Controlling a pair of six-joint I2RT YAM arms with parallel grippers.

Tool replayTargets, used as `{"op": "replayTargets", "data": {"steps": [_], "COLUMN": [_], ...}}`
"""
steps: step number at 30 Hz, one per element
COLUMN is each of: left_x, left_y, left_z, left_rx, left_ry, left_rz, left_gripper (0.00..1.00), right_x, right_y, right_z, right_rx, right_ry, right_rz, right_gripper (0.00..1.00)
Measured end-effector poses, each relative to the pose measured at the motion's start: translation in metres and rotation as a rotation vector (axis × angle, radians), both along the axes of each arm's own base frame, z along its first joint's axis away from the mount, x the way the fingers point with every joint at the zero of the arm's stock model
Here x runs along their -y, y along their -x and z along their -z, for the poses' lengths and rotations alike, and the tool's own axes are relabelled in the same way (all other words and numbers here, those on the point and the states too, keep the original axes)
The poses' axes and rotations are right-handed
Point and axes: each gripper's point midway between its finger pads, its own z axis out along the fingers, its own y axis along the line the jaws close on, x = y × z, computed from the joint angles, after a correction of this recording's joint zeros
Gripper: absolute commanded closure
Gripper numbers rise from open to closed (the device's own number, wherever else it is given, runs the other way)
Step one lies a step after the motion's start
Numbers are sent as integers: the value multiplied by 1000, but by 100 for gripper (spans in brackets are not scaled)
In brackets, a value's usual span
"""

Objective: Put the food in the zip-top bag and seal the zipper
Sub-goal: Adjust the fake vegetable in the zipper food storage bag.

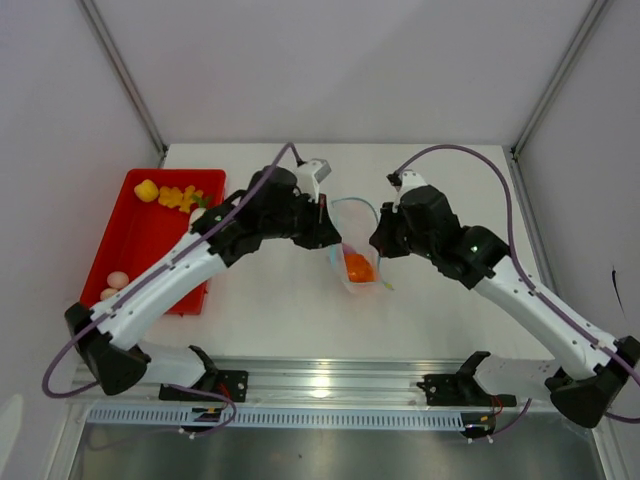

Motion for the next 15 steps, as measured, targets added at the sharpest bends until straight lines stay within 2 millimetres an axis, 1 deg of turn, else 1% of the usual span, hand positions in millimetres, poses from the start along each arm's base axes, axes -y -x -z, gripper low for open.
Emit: {"op": "replayTargets", "data": {"steps": [1,2,4,5,6,8,9,10,11,12,13,14,15], "left_x": [-1,-2,-7,-9,-9,-7,-3,-1,1,1,-4,-10,-15], "left_y": [1,3,7,7,5,-2,-10,-15,-21,-22,-18,-12,-6], "left_z": [-18,-31,-52,-54,-49,-29,-5,9,35,61,83,98,101], "left_rx": [36,65,115,126,123,88,45,19,-26,-75,-120,-158,-180], "left_ry": [40,72,122,130,124,84,38,10,-38,-86,-130,-163,-178], "left_rz": [-2,-3,-7,-13,-19,-29,-39,-45,-52,-54,-56,-61,-61], "left_gripper": [100,99,99,99,100,99,99,99,99,99,99,99,99], "right_x": [1,2,5,7,8,8,7,6,3,3,3,5,8], "right_y": [1,3,7,7,7,2,-2,-5,-10,-13,-12,-10,-7], "right_z": [-11,-20,-31,-33,-32,-18,-8,1,14,27,36,40,39], "right_rx": [22,43,75,86,88,59,35,11,-20,-53,-78,-96,-101], "right_ry": [-22,-45,-82,-96,-105,-92,-74,-58,-32,-4,18,33,38], "right_rz": [-1,-2,-1,2,4,13,21,23,26,30,31,32,32], "right_gripper": [100,100,100,100,100,100,100,100,100,100,100,100,100]}}
